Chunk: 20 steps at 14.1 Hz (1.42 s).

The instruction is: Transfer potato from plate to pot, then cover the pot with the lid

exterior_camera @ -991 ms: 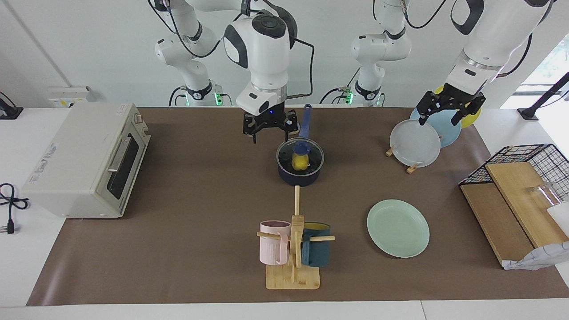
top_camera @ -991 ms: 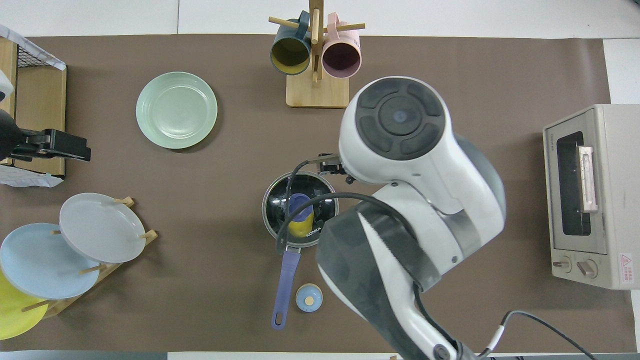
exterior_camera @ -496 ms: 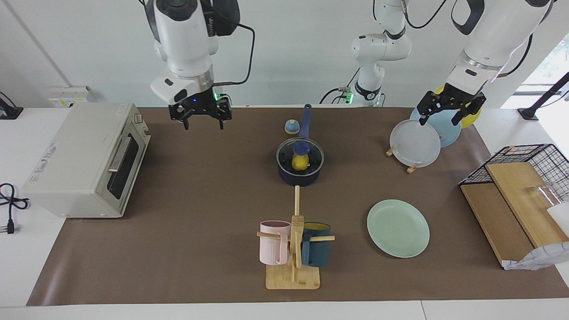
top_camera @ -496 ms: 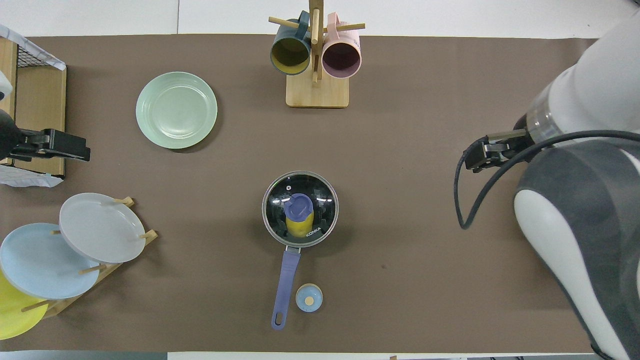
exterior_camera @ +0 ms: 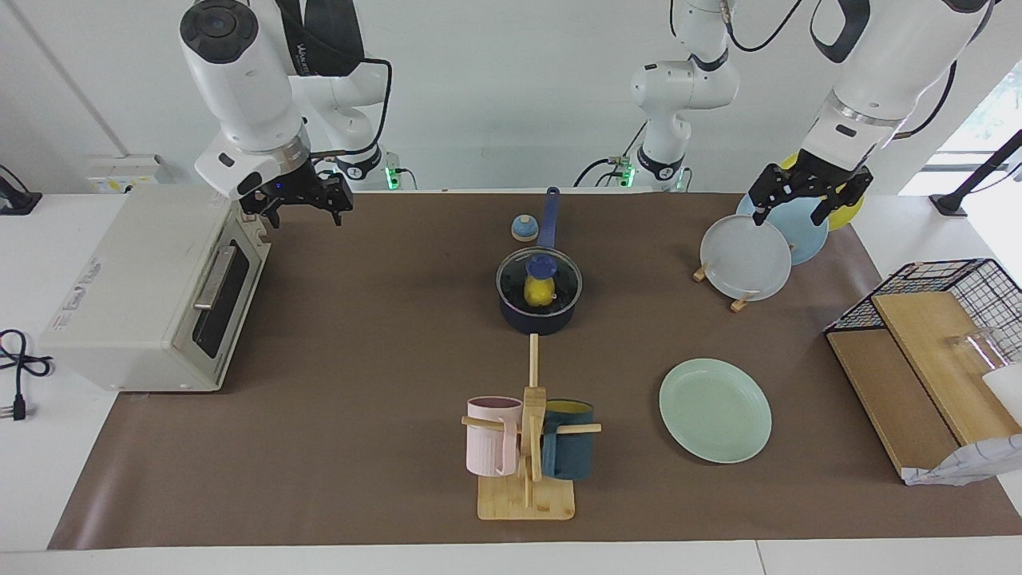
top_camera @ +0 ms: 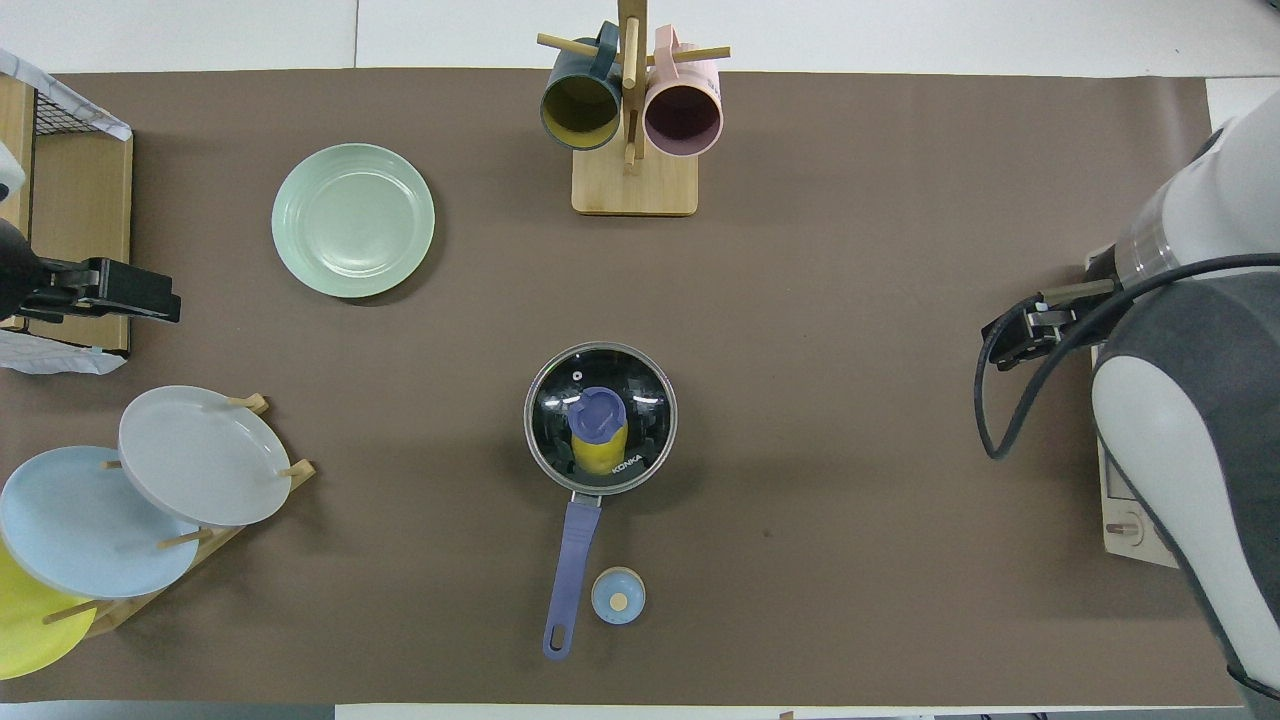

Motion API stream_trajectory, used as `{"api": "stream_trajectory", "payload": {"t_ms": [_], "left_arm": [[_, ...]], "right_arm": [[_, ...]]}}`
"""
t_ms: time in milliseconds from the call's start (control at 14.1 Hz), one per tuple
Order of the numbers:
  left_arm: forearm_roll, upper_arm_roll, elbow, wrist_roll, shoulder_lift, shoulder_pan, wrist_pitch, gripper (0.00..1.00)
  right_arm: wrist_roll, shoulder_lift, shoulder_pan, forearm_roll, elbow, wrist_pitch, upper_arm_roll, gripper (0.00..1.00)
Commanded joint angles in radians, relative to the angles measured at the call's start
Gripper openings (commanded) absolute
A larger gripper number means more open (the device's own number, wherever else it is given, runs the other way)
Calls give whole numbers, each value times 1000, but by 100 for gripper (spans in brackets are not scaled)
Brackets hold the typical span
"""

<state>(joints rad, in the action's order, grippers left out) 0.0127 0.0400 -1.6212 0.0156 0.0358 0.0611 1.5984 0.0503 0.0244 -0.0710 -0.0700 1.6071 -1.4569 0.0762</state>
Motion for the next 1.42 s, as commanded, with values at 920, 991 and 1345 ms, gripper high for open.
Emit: {"api": "stream_trajectory", "payload": {"t_ms": [920,991,1345], "left_arm": [[-14,9,-11,1,16,-10,-8,100],[-14,9,-11,0,16,-10,-8,100],[-14,9,-11,1,15,-10,-8,100]], "right_arm": [[-27,-28,117,75,-3,-80,-44,100],[-27,-28,117,75,-3,-82,-46,100],[-29,-26,120,75,0,-100,-49,100]]}}
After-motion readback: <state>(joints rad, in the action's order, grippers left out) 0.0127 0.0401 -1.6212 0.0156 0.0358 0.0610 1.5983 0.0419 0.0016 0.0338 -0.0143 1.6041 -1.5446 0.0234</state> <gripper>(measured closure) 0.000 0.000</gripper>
